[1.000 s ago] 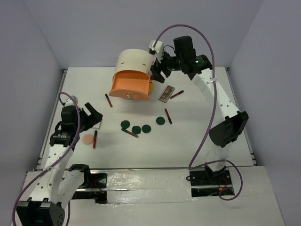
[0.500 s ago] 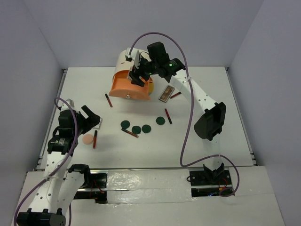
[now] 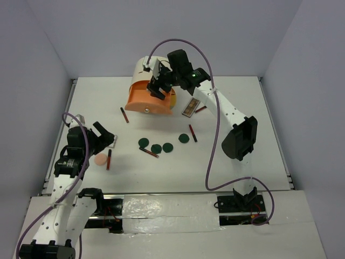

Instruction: Organize the makeup

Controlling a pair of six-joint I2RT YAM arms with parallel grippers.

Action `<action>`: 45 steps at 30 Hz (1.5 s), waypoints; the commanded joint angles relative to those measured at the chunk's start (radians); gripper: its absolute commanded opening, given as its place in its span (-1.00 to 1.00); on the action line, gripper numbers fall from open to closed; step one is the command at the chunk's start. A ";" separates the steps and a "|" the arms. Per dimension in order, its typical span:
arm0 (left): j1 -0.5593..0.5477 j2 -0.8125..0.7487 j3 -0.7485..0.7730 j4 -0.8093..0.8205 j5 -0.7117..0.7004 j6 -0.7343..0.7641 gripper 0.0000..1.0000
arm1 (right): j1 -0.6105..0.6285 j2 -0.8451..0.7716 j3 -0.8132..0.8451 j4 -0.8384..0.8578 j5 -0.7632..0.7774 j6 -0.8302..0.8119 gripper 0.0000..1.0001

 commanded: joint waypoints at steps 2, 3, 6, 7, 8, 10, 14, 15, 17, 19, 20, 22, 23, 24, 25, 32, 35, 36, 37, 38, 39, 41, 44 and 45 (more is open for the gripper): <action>0.004 0.001 -0.002 0.032 -0.003 -0.004 0.91 | 0.011 -0.025 -0.004 0.047 -0.002 -0.009 0.72; 0.005 0.003 -0.002 0.033 -0.003 -0.002 0.90 | 0.011 -0.026 -0.004 0.046 -0.004 -0.009 0.76; 0.004 0.009 -0.002 0.038 -0.004 -0.001 0.90 | 0.011 -0.029 -0.002 0.038 -0.009 -0.007 0.88; 0.004 0.011 -0.002 0.040 -0.003 -0.001 0.90 | 0.011 -0.029 -0.004 0.037 -0.010 -0.009 0.91; 0.005 0.014 -0.004 0.043 -0.003 -0.001 0.90 | 0.011 -0.032 -0.005 0.035 -0.010 -0.009 0.91; 0.006 0.018 -0.004 0.047 -0.001 0.001 0.90 | 0.011 -0.035 -0.001 0.035 -0.009 -0.006 0.93; 0.004 0.041 -0.001 0.052 -0.009 0.010 0.84 | 0.011 -0.058 0.010 0.041 -0.024 0.017 0.89; 0.004 0.059 0.009 0.050 -0.014 0.014 0.80 | 0.009 -0.075 0.014 0.037 -0.047 0.019 0.88; 0.005 0.086 0.021 0.046 -0.024 0.030 0.47 | 0.005 -0.097 0.011 0.027 -0.085 0.010 0.83; 0.004 0.139 0.045 0.032 -0.033 0.044 0.12 | -0.002 -0.138 -0.007 0.024 -0.127 0.002 0.75; 0.005 0.164 0.056 0.027 -0.040 0.051 -0.12 | -0.014 -0.153 -0.018 0.023 -0.178 -0.009 0.66; 0.006 0.254 0.094 0.006 -0.050 0.088 -0.15 | -0.029 -0.187 -0.056 0.023 -0.235 -0.009 0.55; 0.004 0.289 0.108 0.000 -0.052 0.117 0.00 | -0.049 -0.219 -0.070 0.021 -0.295 -0.006 0.46; 0.006 0.323 0.120 -0.005 -0.056 0.129 0.16 | -0.058 -0.233 -0.084 0.015 -0.318 -0.006 0.45; 0.006 0.396 0.142 -0.011 -0.061 0.142 0.55 | -0.066 -0.247 -0.116 0.012 -0.338 -0.006 0.46; 0.004 0.642 0.217 0.033 -0.113 0.253 0.96 | -0.126 -0.367 -0.315 0.035 -0.322 0.025 0.99; 0.004 0.721 0.263 0.035 -0.141 0.321 0.99 | -0.172 -0.413 -0.387 0.064 -0.346 0.065 0.99; 0.004 0.742 0.277 0.034 -0.144 0.338 0.99 | -0.195 -0.429 -0.400 0.075 -0.354 0.075 0.99; 0.004 0.786 0.300 0.032 -0.144 0.355 0.99 | -0.207 -0.436 -0.424 0.081 -0.366 0.091 0.99; 0.005 0.808 0.312 0.030 -0.142 0.387 0.99 | -0.219 -0.443 -0.435 0.086 -0.372 0.102 0.99; 0.004 0.843 0.320 0.037 -0.138 0.402 0.99 | -0.230 -0.448 -0.444 0.095 -0.378 0.109 0.99; 0.004 0.869 0.338 0.047 -0.120 0.442 0.99 | -0.259 -0.459 -0.469 0.101 -0.394 0.126 0.99; 0.004 0.911 0.358 0.057 -0.093 0.478 0.99 | -0.284 -0.472 -0.493 0.107 -0.401 0.137 0.99; 0.006 0.928 0.367 0.055 -0.087 0.484 0.99 | -0.288 -0.477 -0.505 0.113 -0.403 0.138 0.99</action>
